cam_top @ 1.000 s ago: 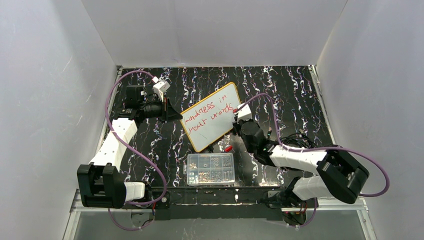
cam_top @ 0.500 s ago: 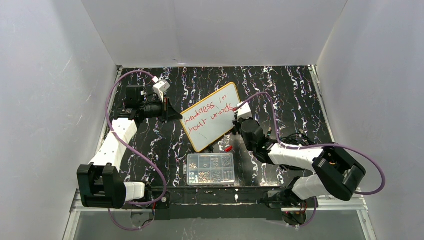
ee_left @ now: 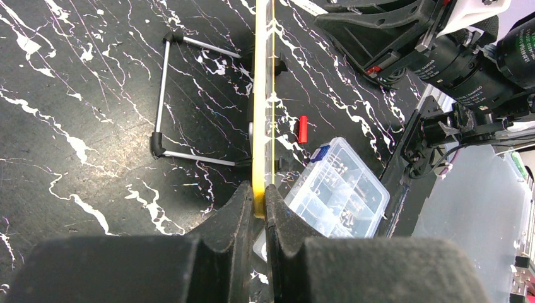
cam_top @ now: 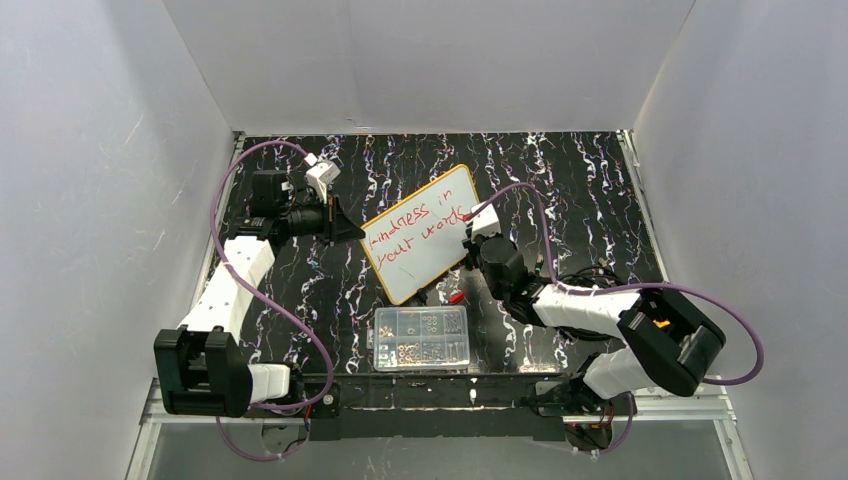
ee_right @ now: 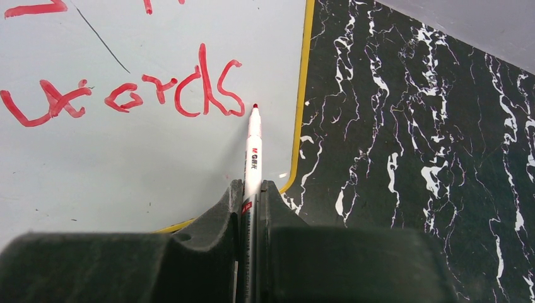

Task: Write a sentence on the whiteboard
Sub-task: Write a sentence on the whiteboard, then close the whiteboard marker at the center of the board.

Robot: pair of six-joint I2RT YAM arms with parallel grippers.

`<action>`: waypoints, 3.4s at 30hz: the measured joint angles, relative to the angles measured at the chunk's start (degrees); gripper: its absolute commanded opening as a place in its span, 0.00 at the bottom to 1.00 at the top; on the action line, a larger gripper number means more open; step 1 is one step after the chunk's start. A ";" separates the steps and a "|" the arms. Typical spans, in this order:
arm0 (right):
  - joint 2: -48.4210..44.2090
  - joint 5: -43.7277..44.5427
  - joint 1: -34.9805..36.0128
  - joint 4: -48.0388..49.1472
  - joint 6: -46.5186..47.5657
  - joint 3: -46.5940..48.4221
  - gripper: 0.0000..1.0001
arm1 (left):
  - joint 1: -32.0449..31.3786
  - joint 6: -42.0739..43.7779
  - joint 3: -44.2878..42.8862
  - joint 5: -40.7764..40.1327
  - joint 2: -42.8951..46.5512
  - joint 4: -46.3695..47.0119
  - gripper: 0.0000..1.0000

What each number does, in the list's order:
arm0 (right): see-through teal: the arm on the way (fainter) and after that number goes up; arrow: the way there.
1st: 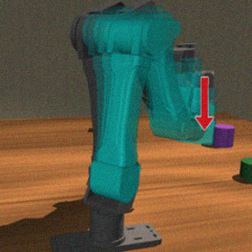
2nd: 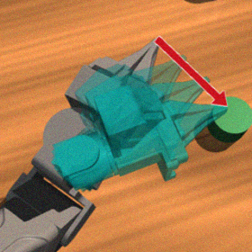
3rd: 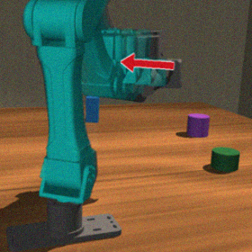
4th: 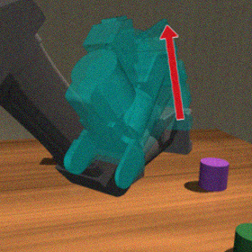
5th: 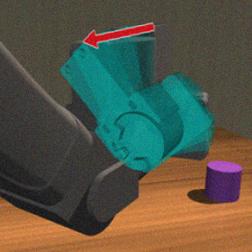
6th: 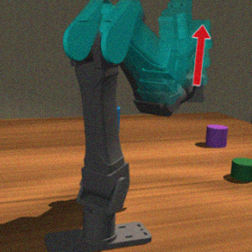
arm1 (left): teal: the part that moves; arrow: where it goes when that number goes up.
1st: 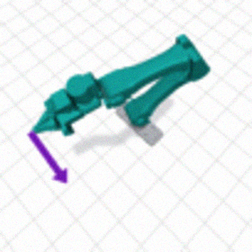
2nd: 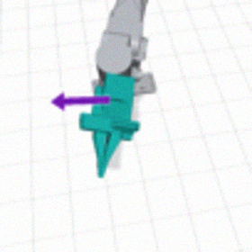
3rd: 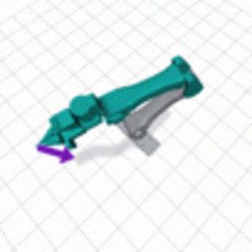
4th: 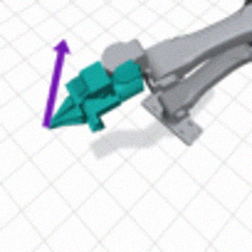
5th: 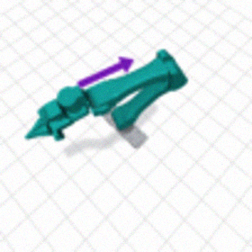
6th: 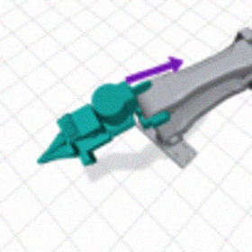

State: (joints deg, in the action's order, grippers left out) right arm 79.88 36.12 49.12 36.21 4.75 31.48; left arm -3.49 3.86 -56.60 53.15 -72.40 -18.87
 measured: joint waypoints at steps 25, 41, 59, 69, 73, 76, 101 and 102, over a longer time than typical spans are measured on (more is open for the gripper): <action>-21.29 -4.09 -0.02 -28.24 -8.48 4.48 0.01 | 0.00 -0.61 2.82 -7.02 8.81 1.84 0.72; -26.10 -37.53 -0.04 -64.85 -21.22 24.41 0.01 | -11.82 0.02 5.03 -16.92 28.44 4.46 0.70; -16.28 -70.58 -0.04 -68.74 -26.49 26.29 0.01 | -43.78 1.20 3.26 -4.79 12.24 -1.07 0.64; -16.11 -76.00 -0.04 -67.63 -27.15 27.34 0.01 | -49.22 4.11 3.23 -7.67 8.83 -4.39 0.05; -16.02 -76.94 0.00 -67.80 -27.28 27.34 0.23 | -49.66 3.23 3.21 -9.05 8.79 -3.91 0.00; -16.26 -76.00 0.00 -67.69 -27.50 27.34 0.54 | -49.83 0.74 4.39 -10.12 9.42 -1.62 0.00; -40.11 -53.66 -0.70 -29.73 -51.52 2.64 0.36 | -50.34 -21.94 13.05 -20.41 14.75 21.42 0.00; -40.35 -52.89 -0.70 -28.92 -51.80 2.45 0.28 | -50.34 -22.08 13.05 -20.44 14.75 21.46 0.00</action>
State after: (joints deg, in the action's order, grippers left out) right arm 39.53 -16.78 48.42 7.29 -47.05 33.93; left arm -53.82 -18.22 -43.55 32.71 -57.65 2.59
